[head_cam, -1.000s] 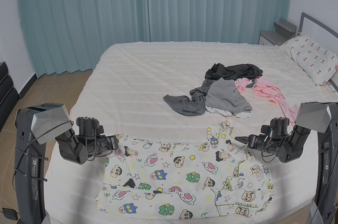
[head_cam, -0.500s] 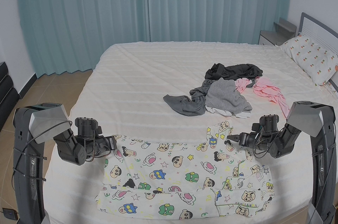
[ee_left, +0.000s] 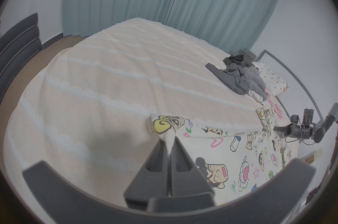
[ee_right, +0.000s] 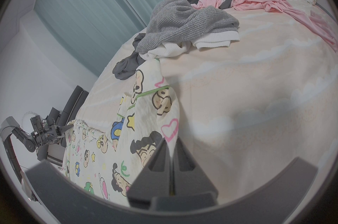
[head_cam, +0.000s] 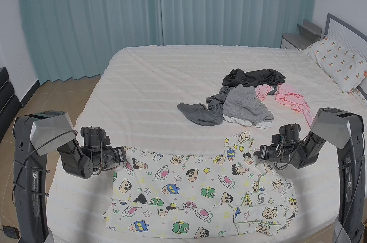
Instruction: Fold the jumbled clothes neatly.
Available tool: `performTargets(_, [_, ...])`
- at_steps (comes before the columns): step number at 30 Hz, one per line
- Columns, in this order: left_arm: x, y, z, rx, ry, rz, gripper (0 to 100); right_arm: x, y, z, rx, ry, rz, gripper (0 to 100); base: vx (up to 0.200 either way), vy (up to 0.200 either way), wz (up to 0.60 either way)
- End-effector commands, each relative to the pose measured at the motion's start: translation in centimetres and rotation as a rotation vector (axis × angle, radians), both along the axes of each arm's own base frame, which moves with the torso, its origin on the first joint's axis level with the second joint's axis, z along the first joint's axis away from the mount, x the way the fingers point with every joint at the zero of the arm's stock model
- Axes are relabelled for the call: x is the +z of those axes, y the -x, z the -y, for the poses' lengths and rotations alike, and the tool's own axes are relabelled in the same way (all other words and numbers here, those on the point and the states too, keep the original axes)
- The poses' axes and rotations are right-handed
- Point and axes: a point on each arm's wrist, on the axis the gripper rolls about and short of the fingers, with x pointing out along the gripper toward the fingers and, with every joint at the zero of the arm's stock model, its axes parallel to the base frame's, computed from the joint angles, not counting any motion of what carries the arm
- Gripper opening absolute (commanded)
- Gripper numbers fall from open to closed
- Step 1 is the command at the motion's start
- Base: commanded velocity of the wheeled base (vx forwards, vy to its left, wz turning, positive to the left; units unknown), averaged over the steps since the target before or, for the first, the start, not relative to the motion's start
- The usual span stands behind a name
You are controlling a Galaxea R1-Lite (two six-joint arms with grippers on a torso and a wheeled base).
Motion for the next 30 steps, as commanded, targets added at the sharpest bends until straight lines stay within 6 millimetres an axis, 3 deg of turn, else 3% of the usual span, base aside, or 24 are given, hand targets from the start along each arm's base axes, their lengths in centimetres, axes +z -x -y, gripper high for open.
performTargets(1, [0.2,0.0,0.0,0.008,-0.005,0.005,0,0.2,-0.1,0.2,-0.008,-0.008,0.01,0,0.0,0.0,0.0])
performTargets(8, [0.3,0.9,-0.3,0.016,-0.012,-0.014,0,-0.2,1.3,1.5,-0.024,-0.024,0.044,0,0.0,0.0,0.0])
performTargets(15, [0.4,1.5,-0.4,0.023,-0.012,0.038,0,1.1,3.0,1.9,0.041,-0.106,0.174,0,0.0,0.0,0.0])
performTargets(30, [2.5,2.5,-0.5,0.048,0.026,0.061,0,2.8,4.8,3.2,0.039,-0.198,0.215,0,0.0,0.0,0.0])
